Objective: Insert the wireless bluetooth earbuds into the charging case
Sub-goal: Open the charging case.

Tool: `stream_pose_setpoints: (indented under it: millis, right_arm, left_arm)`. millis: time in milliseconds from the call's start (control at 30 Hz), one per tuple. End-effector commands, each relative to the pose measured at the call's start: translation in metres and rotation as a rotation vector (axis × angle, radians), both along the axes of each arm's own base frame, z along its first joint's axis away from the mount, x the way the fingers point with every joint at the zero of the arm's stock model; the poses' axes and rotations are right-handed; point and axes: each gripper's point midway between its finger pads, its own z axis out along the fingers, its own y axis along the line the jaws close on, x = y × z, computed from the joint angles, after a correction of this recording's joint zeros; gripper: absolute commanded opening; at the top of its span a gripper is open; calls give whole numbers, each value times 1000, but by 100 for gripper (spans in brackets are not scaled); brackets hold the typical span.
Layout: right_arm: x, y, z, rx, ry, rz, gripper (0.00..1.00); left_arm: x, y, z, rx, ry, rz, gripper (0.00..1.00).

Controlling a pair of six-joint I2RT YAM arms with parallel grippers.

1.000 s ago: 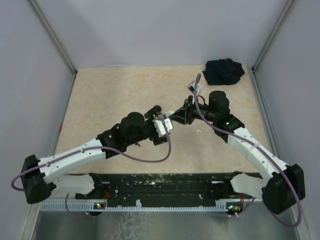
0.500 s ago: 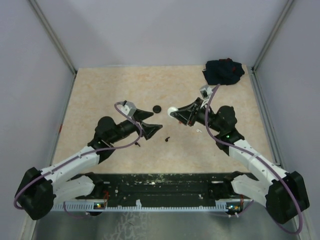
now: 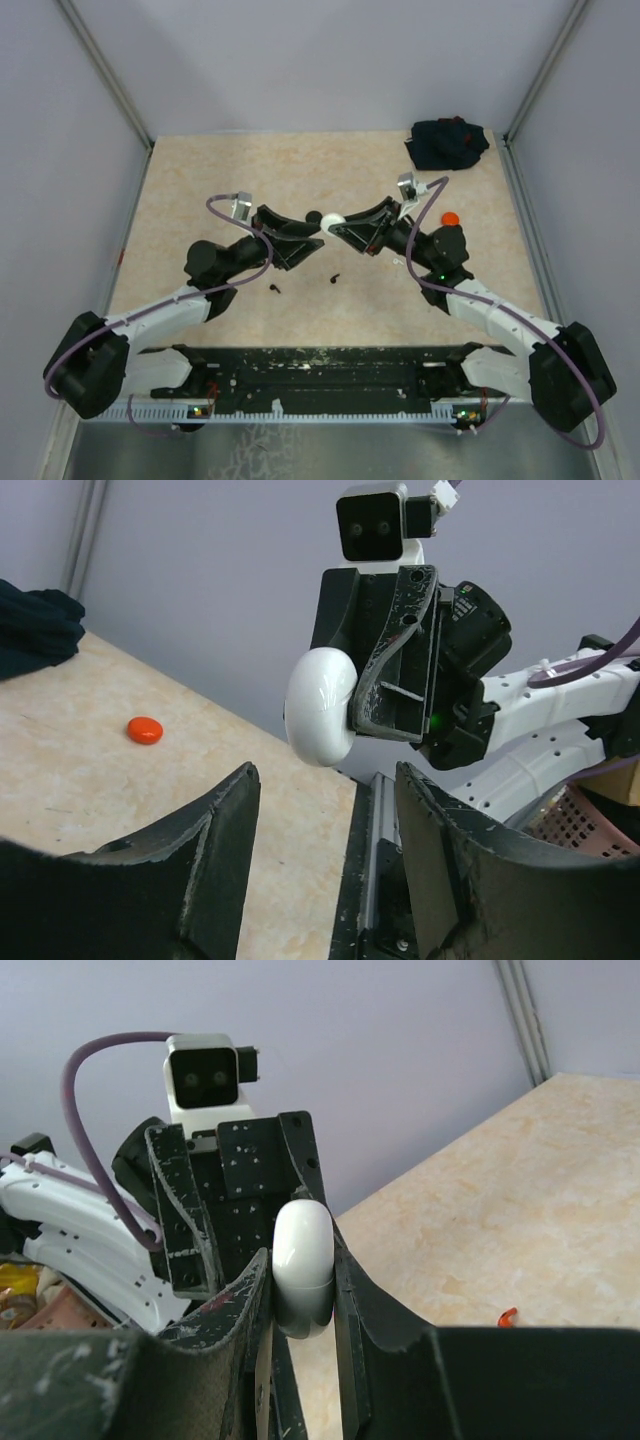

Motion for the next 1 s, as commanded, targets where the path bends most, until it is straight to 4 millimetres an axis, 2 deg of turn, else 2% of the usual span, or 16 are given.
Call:
stream_pose_setpoints:
  millis: [0, 100, 200, 300, 767, 900, 967]
  right_arm:
    - [-14, 4, 33, 92, -88, 47, 9]
    - [-15, 8, 31, 88, -83, 61, 10]
    - [-16, 9, 32, 91, -82, 67, 10]
    - [-18, 12, 32, 87, -85, 80, 10]
    - [-25, 29, 25, 55, -86, 140, 12]
    - [-27, 30, 23, 48, -86, 153, 14]
    - [-28, 31, 23, 44, -88, 158, 17]
  left_arm:
    - [-13, 3, 21, -85, -10, -72, 61]
    - [-15, 5, 25, -95, -22, -74, 56]
    - [-13, 2, 22, -74, -10, -78, 45]
    - [-16, 1, 24, -81, -21, -92, 40]
    - [-22, -1, 25, -92, -32, -139, 38]
    - [-24, 0, 25, -84, -43, -138, 23]
    - [-24, 0, 24, -74, -49, -133, 11]
